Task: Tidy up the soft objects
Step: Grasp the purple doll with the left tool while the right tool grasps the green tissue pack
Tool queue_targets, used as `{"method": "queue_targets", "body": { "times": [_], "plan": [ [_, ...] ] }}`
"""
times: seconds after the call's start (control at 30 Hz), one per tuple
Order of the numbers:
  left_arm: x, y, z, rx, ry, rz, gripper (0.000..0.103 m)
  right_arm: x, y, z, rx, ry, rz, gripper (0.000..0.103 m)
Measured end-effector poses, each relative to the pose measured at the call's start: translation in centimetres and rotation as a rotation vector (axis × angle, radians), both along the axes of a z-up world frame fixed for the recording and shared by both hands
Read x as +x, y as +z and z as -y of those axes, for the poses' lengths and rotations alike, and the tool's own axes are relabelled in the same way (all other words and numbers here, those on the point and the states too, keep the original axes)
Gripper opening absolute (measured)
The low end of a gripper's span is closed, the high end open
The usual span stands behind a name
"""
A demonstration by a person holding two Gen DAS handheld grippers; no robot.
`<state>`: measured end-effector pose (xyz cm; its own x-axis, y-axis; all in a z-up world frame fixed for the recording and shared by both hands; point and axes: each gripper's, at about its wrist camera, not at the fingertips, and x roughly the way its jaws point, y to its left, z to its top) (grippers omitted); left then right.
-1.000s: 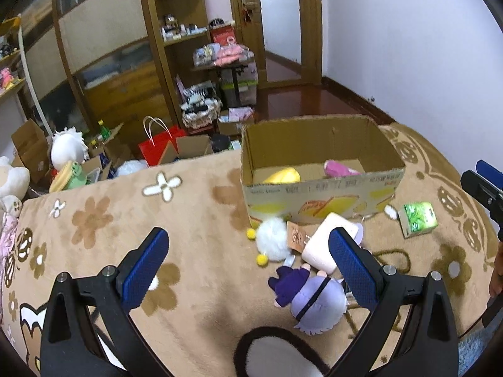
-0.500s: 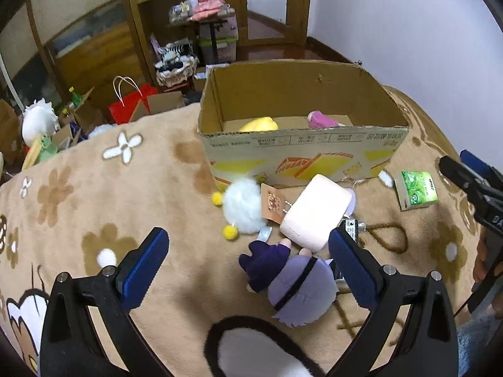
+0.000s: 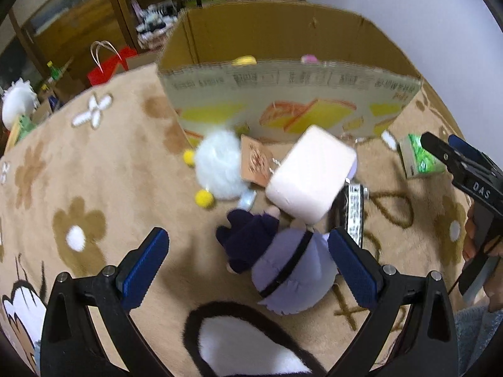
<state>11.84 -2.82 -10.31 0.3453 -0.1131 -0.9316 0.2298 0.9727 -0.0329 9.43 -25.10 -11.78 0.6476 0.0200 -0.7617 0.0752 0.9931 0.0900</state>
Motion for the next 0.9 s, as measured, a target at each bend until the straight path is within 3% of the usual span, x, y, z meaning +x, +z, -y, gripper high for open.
{"method": "queue_targets", "body": {
  "times": [0.23, 0.9],
  "plan": [
    [0.5, -2.6, 0.7, 0.024, -0.009, -0.091, 0.101, 0.7, -1.6, 0.8, 0.012, -0.034, -0.051, 0.103],
    [2.4, -7.0, 0.5, -0.069, 0.026, -0.223, 0.102, 1.8, -4.7, 1.2, 0.018, -0.066, -0.129, 0.103]
  ]
}}
